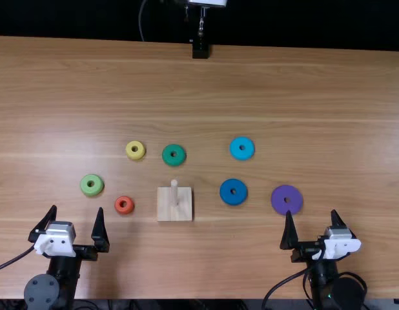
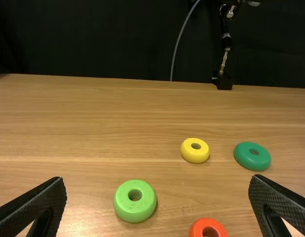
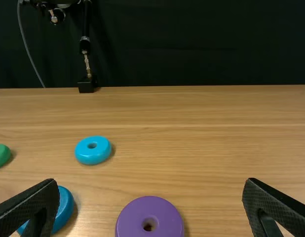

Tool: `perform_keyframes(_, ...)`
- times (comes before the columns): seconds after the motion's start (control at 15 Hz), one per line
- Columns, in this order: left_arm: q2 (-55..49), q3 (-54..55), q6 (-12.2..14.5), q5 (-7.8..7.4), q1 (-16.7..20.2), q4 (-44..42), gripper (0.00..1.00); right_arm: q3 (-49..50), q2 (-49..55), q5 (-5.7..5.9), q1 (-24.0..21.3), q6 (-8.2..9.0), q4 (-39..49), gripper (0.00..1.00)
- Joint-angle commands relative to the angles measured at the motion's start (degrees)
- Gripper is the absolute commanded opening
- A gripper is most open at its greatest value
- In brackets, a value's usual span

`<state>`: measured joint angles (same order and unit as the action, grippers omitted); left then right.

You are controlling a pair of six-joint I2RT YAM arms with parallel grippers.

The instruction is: Build the Hanoi tower: stack the rings onto the peg from bottom to top in this color order: purple, dark blue, light blue, dark green, light green, yellow, orange.

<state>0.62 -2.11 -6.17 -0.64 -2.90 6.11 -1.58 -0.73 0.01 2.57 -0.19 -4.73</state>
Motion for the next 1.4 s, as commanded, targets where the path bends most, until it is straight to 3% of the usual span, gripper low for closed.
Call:
perform_keyframes(0.0, -0.62, 2.11, 0.37, 0.01, 0.70, 0.22, 1.00, 0.71, 0.73, 0.52, -0.28, -0.24, -0.18, 1.00)
perform_keyframes(1.33, -0.62, 2.11, 0.37, 0.01, 0.70, 0.11, 1.00, 0.09, 0.73, 0.52, -0.55, -0.03, 1.29, 1.00)
